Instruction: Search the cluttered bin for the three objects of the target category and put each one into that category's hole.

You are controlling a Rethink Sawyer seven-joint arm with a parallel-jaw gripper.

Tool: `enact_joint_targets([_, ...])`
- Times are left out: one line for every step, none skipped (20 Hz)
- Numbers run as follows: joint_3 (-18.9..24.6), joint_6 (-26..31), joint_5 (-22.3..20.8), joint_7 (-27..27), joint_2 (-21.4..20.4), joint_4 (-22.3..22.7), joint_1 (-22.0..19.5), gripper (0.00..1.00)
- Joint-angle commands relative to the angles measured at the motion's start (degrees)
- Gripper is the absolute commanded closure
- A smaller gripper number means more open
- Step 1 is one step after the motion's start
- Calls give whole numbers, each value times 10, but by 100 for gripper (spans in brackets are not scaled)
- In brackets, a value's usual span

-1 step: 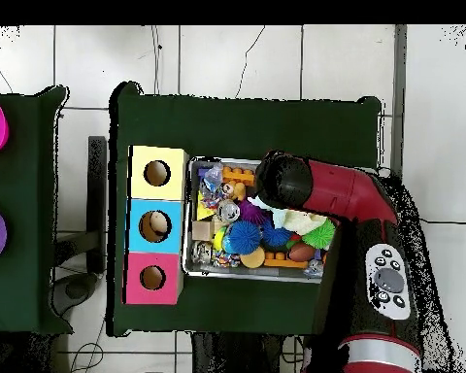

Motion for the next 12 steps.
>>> enact_joint_targets([60, 24, -42, -70, 13, 2, -18, 0])
enact_joint_targets([58, 23, -45, -65, 14, 1, -16, 0])
enact_joint_targets([55, 24, -46, -56, 15, 2, -13, 0])
enact_joint_targets([58, 21, -47, -54, 14, 5, -15, 0])
enact_joint_targets([63, 14, -48, -54, 15, 9, -19, 0])
enact_joint_targets([65, 11, -49, -53, 15, 12, -21, 0])
enact_joint_targets([68, 5, -50, -52, 17, 14, -23, 0])
enact_joint_targets([71, 0, -52, -51, 18, 17, -25, 0])
enact_joint_targets([74, -3, -53, -49, 21, 18, -27, 0])
enact_joint_targets([77, -4, -55, -48, 22, 19, -28, 0])
enact_joint_targets([80, -4, -56, -47, 25, 18, -30, 0])
enact_joint_targets([81, -3, -57, -45, 25, 18, -30, 0])
